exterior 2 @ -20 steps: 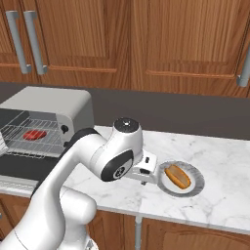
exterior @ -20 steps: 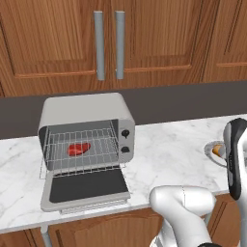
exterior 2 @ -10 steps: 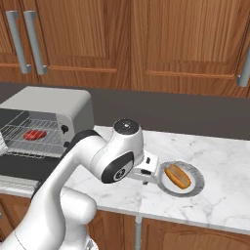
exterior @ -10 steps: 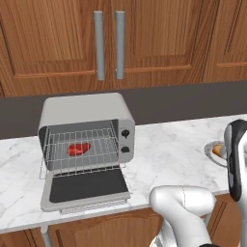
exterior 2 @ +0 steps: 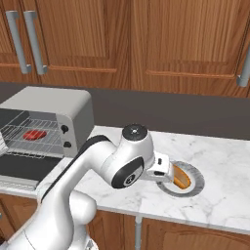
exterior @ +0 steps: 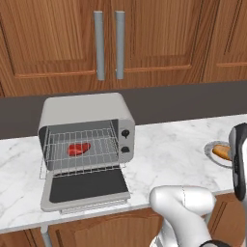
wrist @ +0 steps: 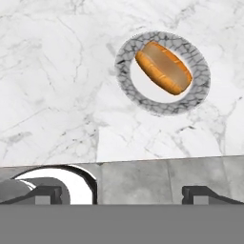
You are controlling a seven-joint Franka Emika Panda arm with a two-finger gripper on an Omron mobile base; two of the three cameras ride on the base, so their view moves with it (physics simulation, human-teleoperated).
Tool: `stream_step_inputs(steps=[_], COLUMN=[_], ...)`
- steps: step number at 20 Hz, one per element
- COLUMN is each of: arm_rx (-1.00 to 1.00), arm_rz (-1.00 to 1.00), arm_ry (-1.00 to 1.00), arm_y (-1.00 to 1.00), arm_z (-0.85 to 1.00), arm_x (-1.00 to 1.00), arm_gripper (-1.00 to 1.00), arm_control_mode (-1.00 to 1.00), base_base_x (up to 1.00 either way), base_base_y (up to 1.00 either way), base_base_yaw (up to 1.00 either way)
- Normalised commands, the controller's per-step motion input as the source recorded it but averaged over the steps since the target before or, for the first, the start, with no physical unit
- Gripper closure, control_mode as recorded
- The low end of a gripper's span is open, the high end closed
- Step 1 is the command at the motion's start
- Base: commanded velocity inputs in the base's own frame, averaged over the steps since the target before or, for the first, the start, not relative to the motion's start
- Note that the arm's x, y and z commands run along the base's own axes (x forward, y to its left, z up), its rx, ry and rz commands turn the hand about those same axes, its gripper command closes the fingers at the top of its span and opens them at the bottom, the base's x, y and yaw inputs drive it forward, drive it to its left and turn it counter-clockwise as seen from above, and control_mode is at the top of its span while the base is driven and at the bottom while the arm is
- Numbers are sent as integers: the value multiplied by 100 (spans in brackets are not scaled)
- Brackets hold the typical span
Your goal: Open the toaster oven door. Place the hotdog bun on the top rack in the toaster oven and place the steak on the bottom rack.
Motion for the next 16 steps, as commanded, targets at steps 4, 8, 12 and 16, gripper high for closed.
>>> stream_step_inputs(steps=[4, 8, 12, 16], arm_rx=[-10, 0, -3, -15], arm_rz=[1, 0, 3, 12], arm_ry=[1, -3, -3, 0], arm_y=[-33, -23, -11, 0], arm_z=[-11, -25, -32, -27], arm_x=[28, 31, 34, 38], arm_gripper=[-100, -100, -100, -100], arm_control_mode=[-100, -100, -100, -100], base_base_x=[0, 0, 0, 0], base_base_y=[0, 0, 0, 0], base_base_yaw=[0, 0, 0, 0])
